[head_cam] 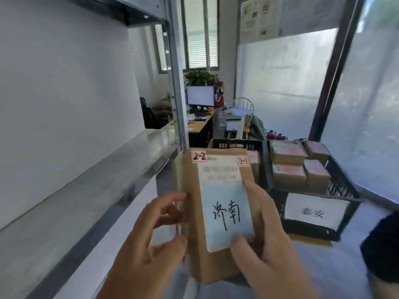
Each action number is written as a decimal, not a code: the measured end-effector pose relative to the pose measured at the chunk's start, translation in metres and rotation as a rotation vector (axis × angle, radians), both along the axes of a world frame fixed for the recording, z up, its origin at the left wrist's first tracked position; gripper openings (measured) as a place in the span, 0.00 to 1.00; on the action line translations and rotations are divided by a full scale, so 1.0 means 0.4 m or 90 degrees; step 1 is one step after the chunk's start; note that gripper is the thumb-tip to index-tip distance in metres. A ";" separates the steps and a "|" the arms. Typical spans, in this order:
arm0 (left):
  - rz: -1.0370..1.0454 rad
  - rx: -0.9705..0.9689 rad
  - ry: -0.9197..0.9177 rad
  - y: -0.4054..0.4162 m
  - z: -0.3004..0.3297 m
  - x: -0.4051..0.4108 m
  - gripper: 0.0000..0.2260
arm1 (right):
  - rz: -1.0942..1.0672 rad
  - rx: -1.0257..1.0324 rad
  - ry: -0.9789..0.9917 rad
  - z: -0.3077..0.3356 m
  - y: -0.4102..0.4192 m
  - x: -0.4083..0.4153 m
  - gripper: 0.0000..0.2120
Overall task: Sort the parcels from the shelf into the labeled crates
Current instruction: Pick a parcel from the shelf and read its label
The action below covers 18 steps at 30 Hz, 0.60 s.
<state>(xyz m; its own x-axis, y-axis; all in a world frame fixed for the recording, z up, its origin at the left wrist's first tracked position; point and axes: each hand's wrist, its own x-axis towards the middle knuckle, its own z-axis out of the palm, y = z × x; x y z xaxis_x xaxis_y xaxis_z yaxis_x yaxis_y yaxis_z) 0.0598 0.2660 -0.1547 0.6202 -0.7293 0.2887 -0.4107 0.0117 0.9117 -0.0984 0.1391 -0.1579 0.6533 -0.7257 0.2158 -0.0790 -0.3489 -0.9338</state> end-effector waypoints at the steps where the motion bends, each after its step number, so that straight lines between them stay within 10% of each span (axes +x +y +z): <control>1: -0.028 0.025 -0.001 -0.056 -0.016 0.002 0.27 | -0.037 -0.003 0.026 -0.011 -0.032 -0.003 0.42; 8: -0.093 0.138 0.055 -0.435 -0.072 0.016 0.29 | -0.201 -0.081 0.198 -0.059 -0.319 0.023 0.59; 18: -0.084 0.160 0.130 -0.790 -0.065 0.123 0.33 | -0.186 -0.097 0.295 -0.025 -0.687 0.147 0.58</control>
